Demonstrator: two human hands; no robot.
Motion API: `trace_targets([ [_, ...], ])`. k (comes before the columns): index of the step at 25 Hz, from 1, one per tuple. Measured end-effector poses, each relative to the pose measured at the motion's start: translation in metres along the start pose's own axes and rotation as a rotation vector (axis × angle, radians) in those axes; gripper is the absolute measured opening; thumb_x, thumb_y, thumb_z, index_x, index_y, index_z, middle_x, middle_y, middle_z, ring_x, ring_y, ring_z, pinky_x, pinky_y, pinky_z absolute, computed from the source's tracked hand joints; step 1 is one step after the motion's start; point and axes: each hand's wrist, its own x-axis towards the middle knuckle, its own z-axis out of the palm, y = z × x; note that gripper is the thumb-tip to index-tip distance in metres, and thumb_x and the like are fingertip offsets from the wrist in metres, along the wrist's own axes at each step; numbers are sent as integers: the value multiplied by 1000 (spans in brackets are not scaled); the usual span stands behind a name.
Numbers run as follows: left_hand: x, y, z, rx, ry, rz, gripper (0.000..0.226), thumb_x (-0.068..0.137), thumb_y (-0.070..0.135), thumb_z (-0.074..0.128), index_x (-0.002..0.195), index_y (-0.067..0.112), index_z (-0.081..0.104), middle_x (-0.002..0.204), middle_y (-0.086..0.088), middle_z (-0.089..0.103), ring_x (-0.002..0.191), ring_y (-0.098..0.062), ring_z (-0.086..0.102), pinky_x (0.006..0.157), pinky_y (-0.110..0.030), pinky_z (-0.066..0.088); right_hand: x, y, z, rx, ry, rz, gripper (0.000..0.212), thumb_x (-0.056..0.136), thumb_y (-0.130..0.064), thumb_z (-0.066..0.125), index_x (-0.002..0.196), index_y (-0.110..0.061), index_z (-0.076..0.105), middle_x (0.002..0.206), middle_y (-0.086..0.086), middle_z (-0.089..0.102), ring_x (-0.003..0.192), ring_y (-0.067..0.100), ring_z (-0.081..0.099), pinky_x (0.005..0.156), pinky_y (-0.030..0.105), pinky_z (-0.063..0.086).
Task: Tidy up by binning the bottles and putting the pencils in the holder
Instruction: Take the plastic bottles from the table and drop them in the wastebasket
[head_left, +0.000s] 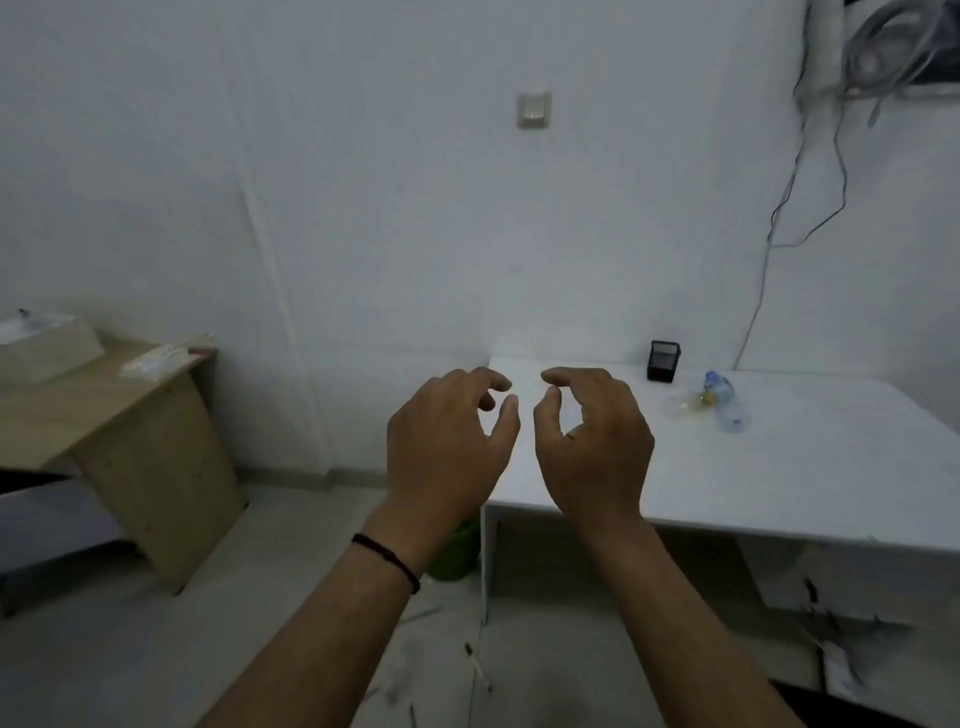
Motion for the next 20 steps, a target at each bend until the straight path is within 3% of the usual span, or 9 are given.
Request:
trace_targets([
  [5, -61, -19, -2, 14, -98, -100, 21, 92, 40, 60, 105, 27, 71, 88, 10, 71, 78, -4, 61, 62, -11, 39, -64, 6, 3, 23, -104, 62, 19, 86, -16, 64, 102, -18, 72, 101, -3, 74, 92, 14, 66, 77, 29, 56],
  [10, -112, -60, 14, 85, -176, -208, 19, 91, 40, 60, 102, 29, 70, 88, 12, 69, 80, -7, 62, 64, -20, 45, -117, 23, 23, 17, -254, 121, 18, 88, -19, 57, 100, -17, 70, 96, -1, 71, 85, 14, 62, 69, 33, 56],
  [15, -157, -111, 44, 124, -270, -361, 22, 91, 41, 60, 106, 29, 70, 93, 11, 70, 85, -8, 63, 66, -20, 41, -170, 42, 64, -28, -422, 192, 19, 87, -17, 59, 101, -15, 72, 95, 0, 71, 85, 12, 61, 68, 22, 48],
  [20, -175, -152, 78, 112, -362, -454, 26, 91, 39, 61, 110, 25, 71, 100, 5, 72, 89, -12, 67, 68, -21, 39, -199, 55, 110, -103, -605, 241, 20, 86, -14, 62, 103, -15, 72, 101, 0, 71, 92, 15, 62, 74, 23, 45],
])
